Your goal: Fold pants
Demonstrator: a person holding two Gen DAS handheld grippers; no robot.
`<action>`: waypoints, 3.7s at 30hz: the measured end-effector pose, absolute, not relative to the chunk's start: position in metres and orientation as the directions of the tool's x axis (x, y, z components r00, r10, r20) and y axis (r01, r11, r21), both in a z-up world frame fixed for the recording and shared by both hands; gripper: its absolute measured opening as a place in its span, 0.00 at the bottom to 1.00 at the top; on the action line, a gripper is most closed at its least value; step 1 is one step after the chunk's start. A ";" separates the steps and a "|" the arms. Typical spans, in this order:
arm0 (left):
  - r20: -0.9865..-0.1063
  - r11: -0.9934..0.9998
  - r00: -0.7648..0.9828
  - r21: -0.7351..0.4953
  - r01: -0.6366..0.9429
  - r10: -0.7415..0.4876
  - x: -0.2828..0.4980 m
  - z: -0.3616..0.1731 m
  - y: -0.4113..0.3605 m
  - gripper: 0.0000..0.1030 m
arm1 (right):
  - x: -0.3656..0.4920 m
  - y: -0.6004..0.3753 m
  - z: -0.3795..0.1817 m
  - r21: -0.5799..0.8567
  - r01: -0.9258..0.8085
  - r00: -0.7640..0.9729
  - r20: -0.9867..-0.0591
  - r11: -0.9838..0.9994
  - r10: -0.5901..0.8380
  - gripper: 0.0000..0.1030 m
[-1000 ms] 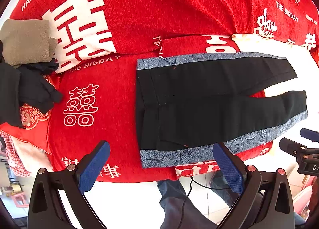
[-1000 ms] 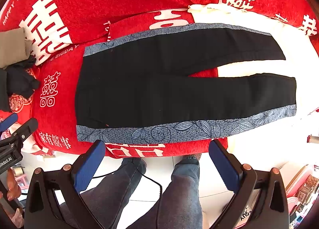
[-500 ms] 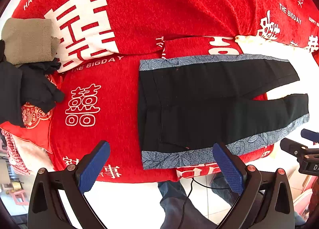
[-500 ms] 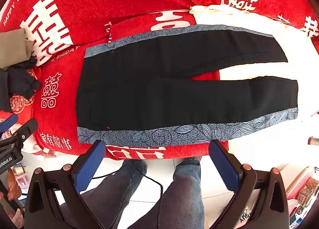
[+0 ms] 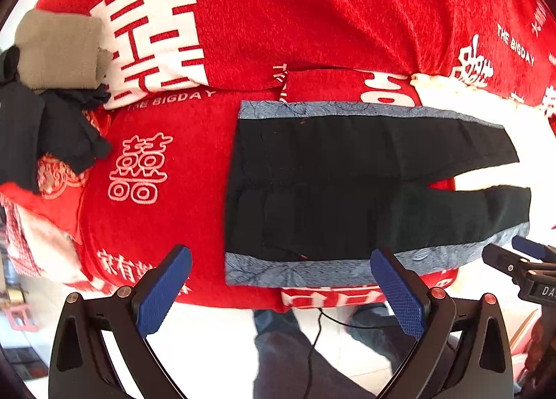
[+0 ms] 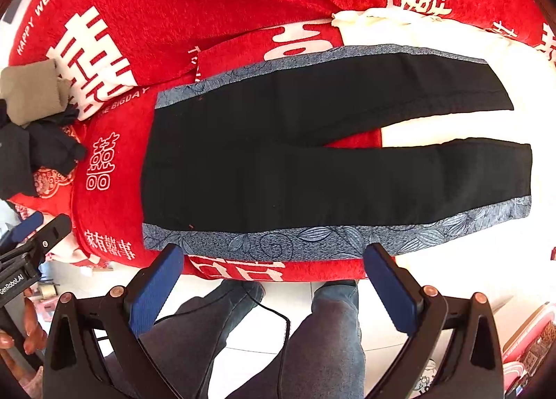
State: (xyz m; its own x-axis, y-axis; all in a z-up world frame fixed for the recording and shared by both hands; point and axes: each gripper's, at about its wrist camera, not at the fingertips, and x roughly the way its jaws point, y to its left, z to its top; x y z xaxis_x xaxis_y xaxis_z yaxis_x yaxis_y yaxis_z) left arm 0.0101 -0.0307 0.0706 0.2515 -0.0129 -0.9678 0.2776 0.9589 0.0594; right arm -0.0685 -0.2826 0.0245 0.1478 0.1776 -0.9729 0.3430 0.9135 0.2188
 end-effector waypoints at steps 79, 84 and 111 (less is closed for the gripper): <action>-0.819 0.806 0.008 -0.567 -0.172 -0.574 0.006 -0.208 0.079 0.35 | -0.196 -0.346 -0.228 0.799 0.599 0.649 -0.523 0.054 0.553 0.35; -0.830 0.815 0.026 -0.552 -0.177 -0.557 0.009 -0.181 0.082 0.27 | -0.192 -0.359 -0.206 0.796 0.603 0.652 -0.530 0.055 0.542 0.07; -0.939 0.987 0.324 -0.145 -0.075 -0.113 0.227 -0.144 -0.039 0.86 | 0.110 -0.450 -0.091 0.751 0.267 0.380 -0.658 0.604 0.651 0.54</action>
